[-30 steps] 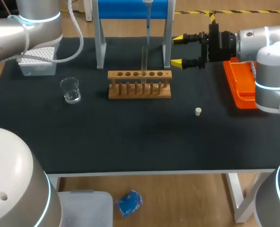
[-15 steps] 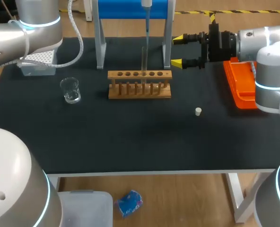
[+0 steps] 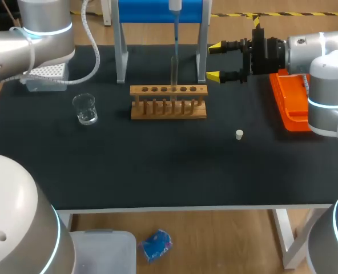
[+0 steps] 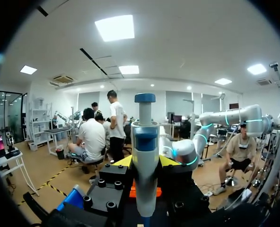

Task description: Invert the test tube, pick up the pipette, mount the tip to pipette, aspirate from beaker and dispense into the tube, eject the tip, return the pipette, and cap with the stopper.

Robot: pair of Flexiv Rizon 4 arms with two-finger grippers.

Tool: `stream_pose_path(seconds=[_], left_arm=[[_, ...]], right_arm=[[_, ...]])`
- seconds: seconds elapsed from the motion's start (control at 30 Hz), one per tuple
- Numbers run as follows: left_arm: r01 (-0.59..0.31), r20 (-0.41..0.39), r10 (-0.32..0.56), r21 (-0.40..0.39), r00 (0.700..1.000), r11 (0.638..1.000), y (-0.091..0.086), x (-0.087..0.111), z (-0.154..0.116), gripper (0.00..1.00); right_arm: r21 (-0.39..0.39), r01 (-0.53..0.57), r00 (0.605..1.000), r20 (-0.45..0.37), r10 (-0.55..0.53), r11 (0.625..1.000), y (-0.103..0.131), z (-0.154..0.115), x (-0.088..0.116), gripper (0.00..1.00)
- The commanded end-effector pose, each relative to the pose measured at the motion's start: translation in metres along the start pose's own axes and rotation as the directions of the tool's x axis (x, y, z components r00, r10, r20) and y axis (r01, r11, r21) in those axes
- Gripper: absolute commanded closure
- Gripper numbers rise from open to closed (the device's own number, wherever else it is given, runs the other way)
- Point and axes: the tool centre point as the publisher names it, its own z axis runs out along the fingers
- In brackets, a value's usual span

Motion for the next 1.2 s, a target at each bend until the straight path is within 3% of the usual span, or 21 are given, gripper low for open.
stream_pose_path(seconds=[0.03, 1.2], left_arm=[[0.0, 0.003, 0.0, 0.003, 1.0, 1.0, 0.0025, 0.0004, -0.0016, 1.0], [-0.004, 0.027, 0.004, -0.018, 1.0, 1.0, 0.0081, -0.0081, -0.0039, 1.0]], right_arm=[[0.001, 0.001, 1.0, 0.002, -0.001, 1.0, 0.0, 0.0, 0.0008, 0.0], [0.001, 0.001, 1.0, 0.002, -0.001, 1.0, 0.0, 0.0, 0.0008, 0.0]])
